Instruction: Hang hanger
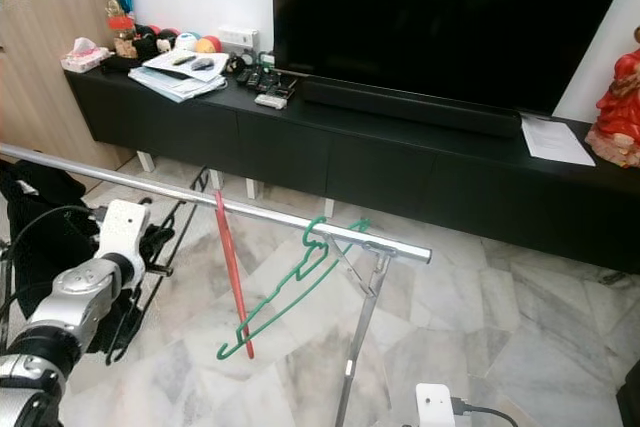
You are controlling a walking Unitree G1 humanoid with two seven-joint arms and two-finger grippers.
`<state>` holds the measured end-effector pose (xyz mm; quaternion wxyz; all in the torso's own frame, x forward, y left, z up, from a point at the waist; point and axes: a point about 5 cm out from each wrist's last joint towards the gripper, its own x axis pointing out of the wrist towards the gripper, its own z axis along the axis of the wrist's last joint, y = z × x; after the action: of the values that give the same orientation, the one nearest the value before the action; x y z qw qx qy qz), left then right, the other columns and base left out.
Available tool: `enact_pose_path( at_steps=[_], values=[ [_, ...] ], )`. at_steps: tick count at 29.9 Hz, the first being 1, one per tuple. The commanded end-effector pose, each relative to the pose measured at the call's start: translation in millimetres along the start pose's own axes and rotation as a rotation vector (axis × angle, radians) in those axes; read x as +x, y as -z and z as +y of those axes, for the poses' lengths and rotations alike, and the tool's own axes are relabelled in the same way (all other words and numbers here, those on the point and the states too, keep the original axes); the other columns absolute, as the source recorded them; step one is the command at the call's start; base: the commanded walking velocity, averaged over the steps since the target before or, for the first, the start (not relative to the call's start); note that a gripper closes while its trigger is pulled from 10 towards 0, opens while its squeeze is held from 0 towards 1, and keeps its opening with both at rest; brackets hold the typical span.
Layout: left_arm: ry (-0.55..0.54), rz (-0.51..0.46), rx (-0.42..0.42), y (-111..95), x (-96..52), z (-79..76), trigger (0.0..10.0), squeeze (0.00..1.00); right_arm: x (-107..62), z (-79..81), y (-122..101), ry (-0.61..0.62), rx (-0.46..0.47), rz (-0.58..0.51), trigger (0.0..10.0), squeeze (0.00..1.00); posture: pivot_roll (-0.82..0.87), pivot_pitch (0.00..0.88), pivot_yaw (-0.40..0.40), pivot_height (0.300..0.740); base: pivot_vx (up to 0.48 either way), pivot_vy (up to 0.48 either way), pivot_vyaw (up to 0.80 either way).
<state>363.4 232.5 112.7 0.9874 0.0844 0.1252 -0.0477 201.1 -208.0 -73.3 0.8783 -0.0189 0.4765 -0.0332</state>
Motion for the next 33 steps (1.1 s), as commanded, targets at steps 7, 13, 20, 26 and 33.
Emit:
enact_pose_path(
  at_steps=[7,13,20,26,33],
  values=[
    [-0.091,0.064,-0.001,-11.4,7.7,7.1,10.0,0.0,-0.4,-3.3,1.4,0.015,0.025,-0.001,10.0,0.0,0.08,0.0,-0.015,0.74,0.0,0.0,0.0],
    [-0.12,0.092,0.009,-13.5,8.6,11.4,10.0,0.0,-0.4,-3.9,0.8,0.017,0.024,-0.001,10.0,0.0,0.08,0.0,-0.011,0.74,0.0,0.0,0.0],
    [-0.136,0.131,-0.052,-11.5,8.1,16.3,10.0,0.0,-0.4,-3.9,0.7,0.017,0.018,0.002,10.0,0.0,0.07,0.0,0.008,0.74,0.0,0.0,0.0],
    [-0.002,0.124,-0.001,-19.5,11.4,6.9,10.0,0.0,-0.2,-2.9,0.1,0.024,0.037,-0.006,10.0,0.0,0.06,0.0,0.027,0.74,0.0,0.0,0.0],
    [0.084,0.064,-0.012,-38.6,14.7,2.5,10.0,0.0,-0.1,-0.5,1.7,0.026,0.049,-0.003,10.0,0.0,0.06,0.0,0.042,0.74,0.0,0.0,0.0]
  ],
)
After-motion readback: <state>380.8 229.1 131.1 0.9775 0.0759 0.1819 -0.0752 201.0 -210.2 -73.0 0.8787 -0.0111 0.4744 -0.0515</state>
